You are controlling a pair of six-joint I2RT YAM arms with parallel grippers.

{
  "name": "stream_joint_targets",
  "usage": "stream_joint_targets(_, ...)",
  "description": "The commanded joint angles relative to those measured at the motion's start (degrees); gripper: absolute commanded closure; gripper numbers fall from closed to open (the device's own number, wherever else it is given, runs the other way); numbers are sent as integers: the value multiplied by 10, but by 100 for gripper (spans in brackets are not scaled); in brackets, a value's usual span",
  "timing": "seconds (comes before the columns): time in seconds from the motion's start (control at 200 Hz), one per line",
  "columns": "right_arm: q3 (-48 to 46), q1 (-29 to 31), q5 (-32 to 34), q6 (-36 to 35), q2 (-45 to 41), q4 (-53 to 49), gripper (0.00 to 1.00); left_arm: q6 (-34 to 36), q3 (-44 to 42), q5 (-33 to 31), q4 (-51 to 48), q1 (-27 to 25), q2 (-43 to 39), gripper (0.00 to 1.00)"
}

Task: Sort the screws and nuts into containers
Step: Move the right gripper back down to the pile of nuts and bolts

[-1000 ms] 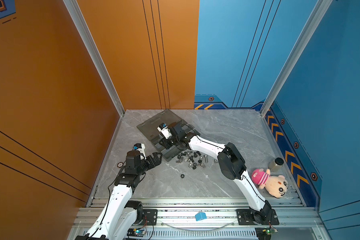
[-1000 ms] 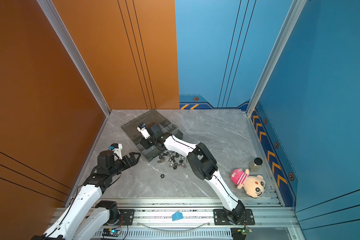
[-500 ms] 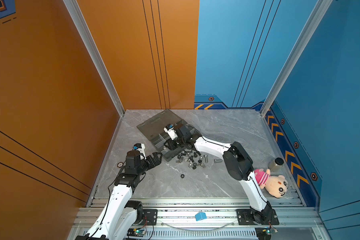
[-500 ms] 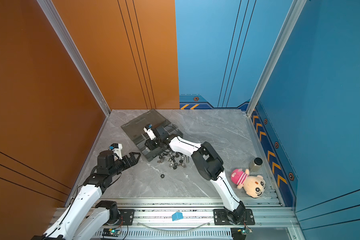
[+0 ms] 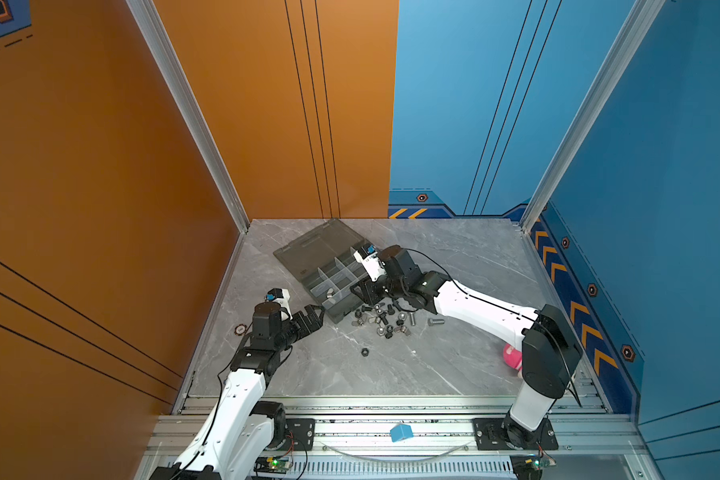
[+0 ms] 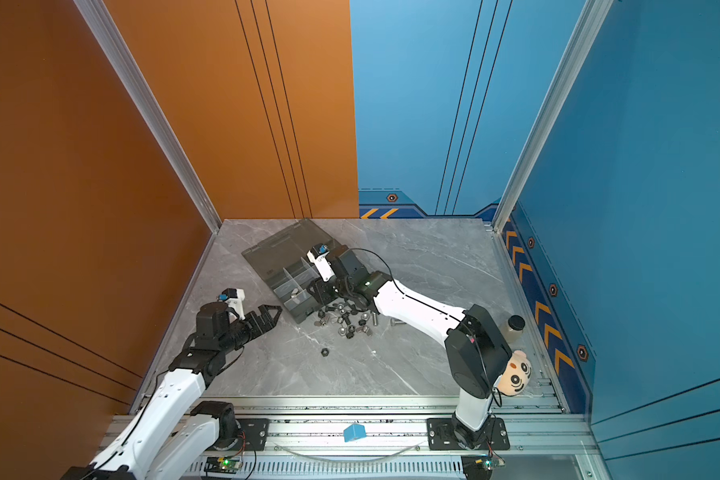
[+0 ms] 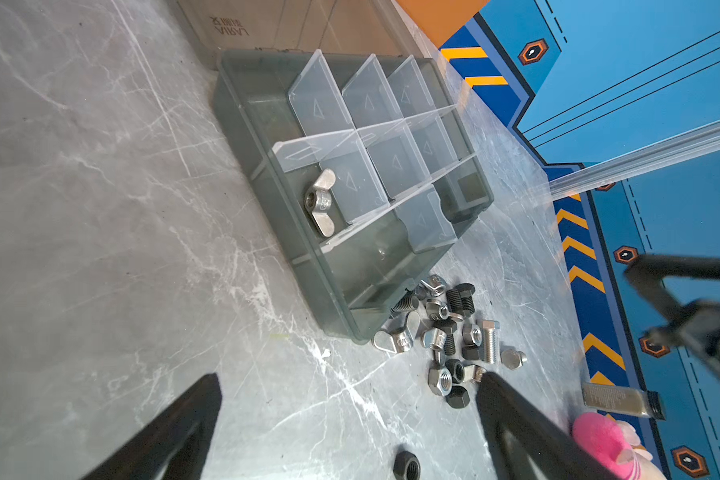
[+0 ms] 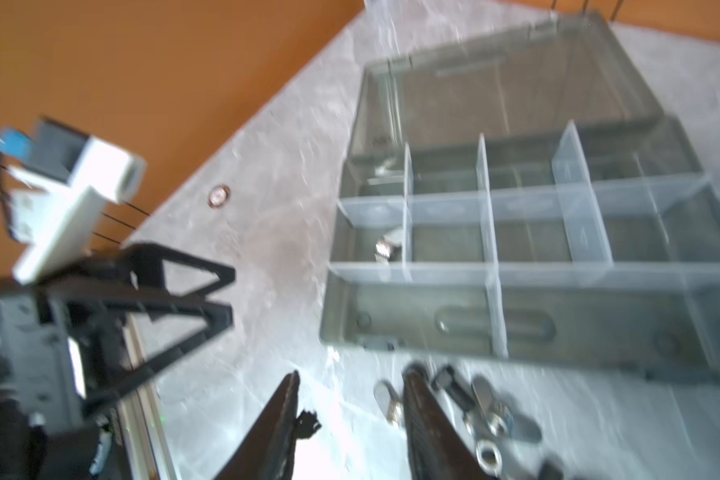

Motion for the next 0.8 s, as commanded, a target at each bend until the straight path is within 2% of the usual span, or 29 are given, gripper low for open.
stream_joint_targets(0.0, -51, 10, 39, 4, -10, -32, 56, -8, -5, 18, 12, 3, 6, 2)
stream_joint_targets(0.275, -108, 28, 57, 38, 3, 8, 56, -13, -3, 20, 10, 2, 10, 2)
stream_joint_targets(0.796, -50, 37, 50, 106, 96, 21, 51, -15, -3, 15, -1, 0, 5, 2)
